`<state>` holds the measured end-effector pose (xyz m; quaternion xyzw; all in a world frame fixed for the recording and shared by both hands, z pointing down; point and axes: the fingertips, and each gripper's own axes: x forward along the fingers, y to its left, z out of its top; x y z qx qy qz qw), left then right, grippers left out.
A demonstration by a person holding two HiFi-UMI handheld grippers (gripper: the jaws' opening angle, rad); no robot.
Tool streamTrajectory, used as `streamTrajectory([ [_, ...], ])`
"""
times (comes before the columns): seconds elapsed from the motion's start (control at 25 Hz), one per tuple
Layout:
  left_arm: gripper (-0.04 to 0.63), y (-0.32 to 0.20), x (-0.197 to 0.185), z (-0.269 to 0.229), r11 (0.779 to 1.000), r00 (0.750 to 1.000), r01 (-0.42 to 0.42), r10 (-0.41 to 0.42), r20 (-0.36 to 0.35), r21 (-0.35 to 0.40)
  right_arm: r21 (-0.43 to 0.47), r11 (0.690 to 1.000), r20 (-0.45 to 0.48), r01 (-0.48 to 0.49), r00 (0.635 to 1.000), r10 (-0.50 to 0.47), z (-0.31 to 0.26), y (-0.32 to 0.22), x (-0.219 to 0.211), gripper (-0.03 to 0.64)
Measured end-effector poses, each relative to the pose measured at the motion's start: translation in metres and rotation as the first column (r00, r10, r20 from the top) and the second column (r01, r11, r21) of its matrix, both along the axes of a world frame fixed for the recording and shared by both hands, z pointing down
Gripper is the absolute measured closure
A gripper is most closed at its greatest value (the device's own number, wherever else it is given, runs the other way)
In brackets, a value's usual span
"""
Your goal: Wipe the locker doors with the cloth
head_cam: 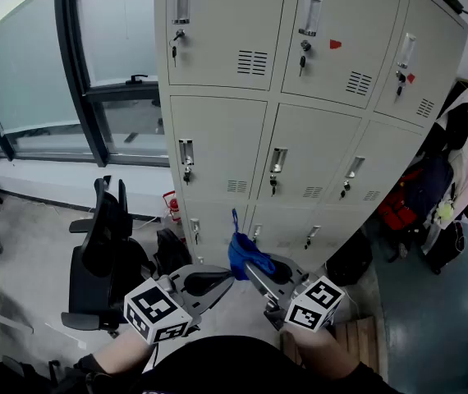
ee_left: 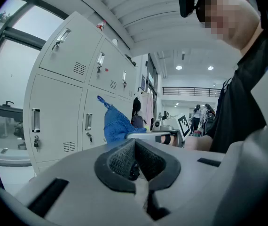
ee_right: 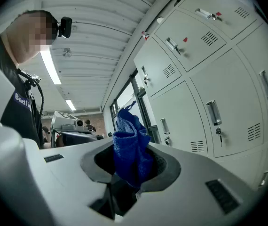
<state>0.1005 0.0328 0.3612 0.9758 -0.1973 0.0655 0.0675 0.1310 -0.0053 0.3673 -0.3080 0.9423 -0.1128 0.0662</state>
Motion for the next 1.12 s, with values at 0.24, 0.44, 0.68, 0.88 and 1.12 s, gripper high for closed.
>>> streamTrajectory([
  [0.24,0.588,0.000,0.000,0.001,1.000,1.000,-0.003,0.003,0.002,-0.003,-0.002,1.000,-0.004,0.006,1.000,-0.006,0.001,0.001,-0.003,0.515],
  [0.44,0.588,0.000,-0.002,0.003,1.000,1.000,-0.005,0.005,0.001,-0.008,-0.003,1.000,-0.005,0.008,1.000,-0.008,0.002,0.001,-0.006,0.514],
  [0.68,0.588,-0.003,-0.009,0.003,1.000,1.000,0.008,-0.008,-0.007,-0.002,0.016,1.000,-0.029,0.019,0.999,-0.019,0.003,-0.001,-0.016,0.514],
  [0.88,0.588,-0.011,-0.026,0.001,1.000,1.000,0.025,-0.025,-0.014,0.002,0.105,0.995,-0.151,0.003,0.988,0.013,-0.005,-0.013,-0.035,0.514],
  [1.12,0.588,-0.026,-0.061,-0.003,0.999,0.999,0.037,-0.037,-0.031,0.013,0.205,0.978,-0.261,0.028,0.965,0.027,-0.017,-0.031,-0.077,0.514],
])
